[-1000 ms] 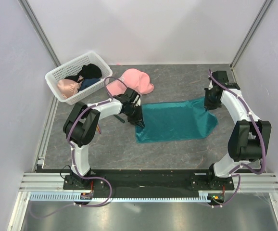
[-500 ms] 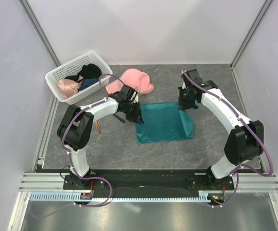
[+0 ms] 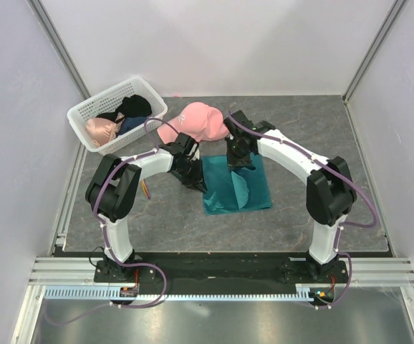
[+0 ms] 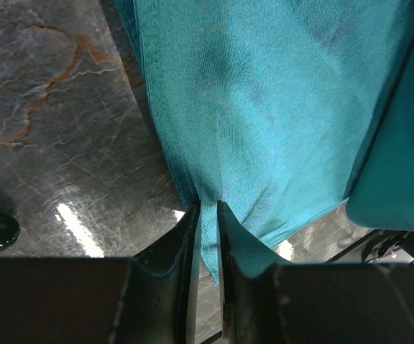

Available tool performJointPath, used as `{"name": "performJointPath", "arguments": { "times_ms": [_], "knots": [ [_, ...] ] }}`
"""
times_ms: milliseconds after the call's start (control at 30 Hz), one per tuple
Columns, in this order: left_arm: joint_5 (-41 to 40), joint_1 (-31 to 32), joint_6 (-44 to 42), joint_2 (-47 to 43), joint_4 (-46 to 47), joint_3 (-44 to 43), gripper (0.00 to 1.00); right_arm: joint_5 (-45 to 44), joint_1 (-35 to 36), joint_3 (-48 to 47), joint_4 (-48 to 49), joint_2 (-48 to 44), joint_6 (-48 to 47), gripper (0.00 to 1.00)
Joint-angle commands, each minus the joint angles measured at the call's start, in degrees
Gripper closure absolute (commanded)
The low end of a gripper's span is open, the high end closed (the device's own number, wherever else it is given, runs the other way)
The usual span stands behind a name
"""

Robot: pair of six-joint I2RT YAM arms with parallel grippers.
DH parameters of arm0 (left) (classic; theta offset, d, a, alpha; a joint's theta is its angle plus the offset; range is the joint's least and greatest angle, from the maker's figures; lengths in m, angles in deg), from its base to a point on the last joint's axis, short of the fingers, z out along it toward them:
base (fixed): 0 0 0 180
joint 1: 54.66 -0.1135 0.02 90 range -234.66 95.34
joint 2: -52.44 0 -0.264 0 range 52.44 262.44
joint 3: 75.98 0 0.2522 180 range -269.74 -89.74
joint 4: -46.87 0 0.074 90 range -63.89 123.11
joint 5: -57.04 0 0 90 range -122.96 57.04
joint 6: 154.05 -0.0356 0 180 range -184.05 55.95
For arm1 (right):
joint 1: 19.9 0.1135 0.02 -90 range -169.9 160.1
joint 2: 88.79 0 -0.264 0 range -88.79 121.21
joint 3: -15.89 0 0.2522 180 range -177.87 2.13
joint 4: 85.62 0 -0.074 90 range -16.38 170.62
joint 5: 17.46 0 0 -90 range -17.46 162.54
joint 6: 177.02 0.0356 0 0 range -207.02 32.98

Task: Fold the napkin into a case and place the utensils inside
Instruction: Fold the rectangle-folded napkin at the center of the board.

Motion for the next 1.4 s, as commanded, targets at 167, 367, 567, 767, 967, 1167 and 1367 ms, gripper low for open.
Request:
{"name": "performJointPath", "arguments": {
  "times_ms": [167,367,567,767,967,1167,1367],
  "knots": [
    [-1.9,0.2,-0.1,-0.4,1.9,1.1,0.79,0.3,2.0,-6.5,1.5,6.1,2.9,1.00],
    [-1.6,0.2,0.0,-0.4,2.1,1.3,0.79,0.8,2.4,-6.7,2.0,8.0,3.6,1.00],
    [-1.6,0.2,0.1,-0.3,2.7,1.9,0.79,1.1,2.5,-6.9,2.8,9.7,4.2,1.00],
    [-1.6,0.3,0.1,0.1,3.0,2.1,0.79,2.1,2.7,-8.2,3.2,12.0,4.5,1.00],
    [-0.5,0.2,0.5,-1.3,3.0,2.1,0.78,4.5,2.9,-10.4,3.9,15.1,4.5,0.94],
    [1.4,-0.9,0.5,-6.3,1.5,2.6,0.69,8.0,2.5,-14.2,1.4,10.5,2.9,0.59],
    [4.4,-2.7,-0.1,-10.0,1.0,3.3,0.63,10.7,-0.5,-7.8,0.6,1.2,3.2,0.48]
  ]
}}
